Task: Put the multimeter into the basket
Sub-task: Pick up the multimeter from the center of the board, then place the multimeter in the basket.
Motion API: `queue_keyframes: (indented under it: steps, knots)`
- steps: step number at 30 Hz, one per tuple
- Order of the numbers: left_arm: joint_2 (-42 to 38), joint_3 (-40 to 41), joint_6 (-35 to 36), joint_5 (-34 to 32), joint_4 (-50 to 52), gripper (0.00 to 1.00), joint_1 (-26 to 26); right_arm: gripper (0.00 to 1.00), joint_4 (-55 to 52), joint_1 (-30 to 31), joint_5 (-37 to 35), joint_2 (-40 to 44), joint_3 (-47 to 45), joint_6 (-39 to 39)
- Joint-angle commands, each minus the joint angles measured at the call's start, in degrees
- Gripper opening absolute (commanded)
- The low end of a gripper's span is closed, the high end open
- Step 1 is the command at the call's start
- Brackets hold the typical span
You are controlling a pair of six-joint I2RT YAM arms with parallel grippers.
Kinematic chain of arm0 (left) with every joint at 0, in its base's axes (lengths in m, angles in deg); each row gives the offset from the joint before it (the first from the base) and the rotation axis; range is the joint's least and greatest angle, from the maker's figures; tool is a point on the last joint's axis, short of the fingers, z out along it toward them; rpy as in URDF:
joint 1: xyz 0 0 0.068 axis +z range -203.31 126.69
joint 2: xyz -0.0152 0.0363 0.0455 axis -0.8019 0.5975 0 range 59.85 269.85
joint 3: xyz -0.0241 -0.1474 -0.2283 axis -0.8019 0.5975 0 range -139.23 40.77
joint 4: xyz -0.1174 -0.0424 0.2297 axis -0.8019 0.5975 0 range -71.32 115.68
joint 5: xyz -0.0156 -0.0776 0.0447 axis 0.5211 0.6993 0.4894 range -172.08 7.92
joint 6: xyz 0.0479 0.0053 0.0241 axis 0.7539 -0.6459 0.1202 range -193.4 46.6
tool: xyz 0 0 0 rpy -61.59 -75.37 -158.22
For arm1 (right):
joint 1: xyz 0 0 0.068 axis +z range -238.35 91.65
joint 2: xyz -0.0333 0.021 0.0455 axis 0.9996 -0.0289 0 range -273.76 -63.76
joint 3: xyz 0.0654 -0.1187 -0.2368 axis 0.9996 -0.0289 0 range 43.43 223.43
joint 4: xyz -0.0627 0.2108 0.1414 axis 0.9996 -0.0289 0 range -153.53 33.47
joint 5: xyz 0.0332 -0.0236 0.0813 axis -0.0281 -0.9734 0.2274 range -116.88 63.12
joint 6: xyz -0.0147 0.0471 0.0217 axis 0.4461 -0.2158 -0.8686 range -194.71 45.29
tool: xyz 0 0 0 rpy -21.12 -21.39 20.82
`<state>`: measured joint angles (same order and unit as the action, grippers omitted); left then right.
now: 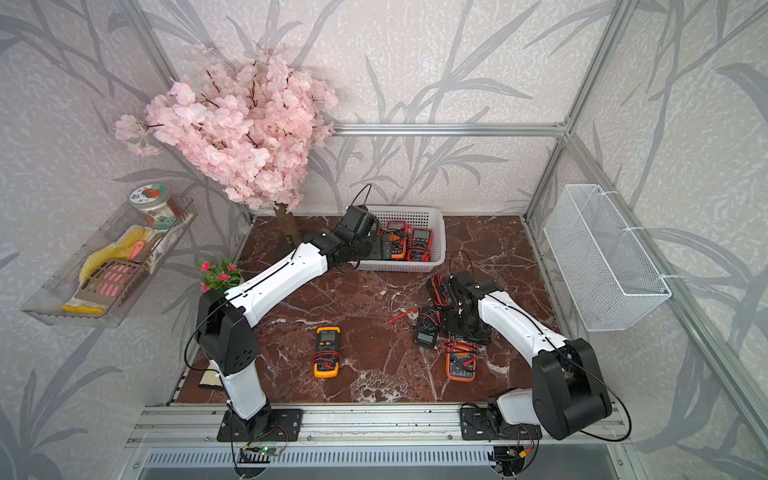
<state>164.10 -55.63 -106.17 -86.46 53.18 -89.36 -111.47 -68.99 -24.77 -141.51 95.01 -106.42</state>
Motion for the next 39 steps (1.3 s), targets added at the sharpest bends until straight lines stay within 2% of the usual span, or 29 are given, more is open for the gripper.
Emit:
queue_keyframes:
  steps: [1,8,14,30,39]
  knots:
    - [-2.26,1.90,0.39,-1.13,0.94,1.00,0.02,0.61,-4.50,-0.55,-1.89,2.69,4.67,0.22]
    - [-4.12,5.03,0.48,-1.86,0.68,1.00,0.19,0.58,-4.57,-1.16,-2.43,1.82,14.38,1.46]
    - [-6.85,9.71,1.20,-3.28,0.93,1.00,0.36,0.58,-0.61,-1.30,0.71,-4.60,25.24,1.61]
    - [-10.50,18.04,0.89,-7.49,0.83,1.00,0.67,0.58,3.79,-3.12,-1.95,-36.34,66.08,5.01]
    - [-9.07,17.70,0.19,-6.52,0.27,1.00,0.65,0.60,2.80,-3.71,-2.80,-53.12,86.43,5.81]
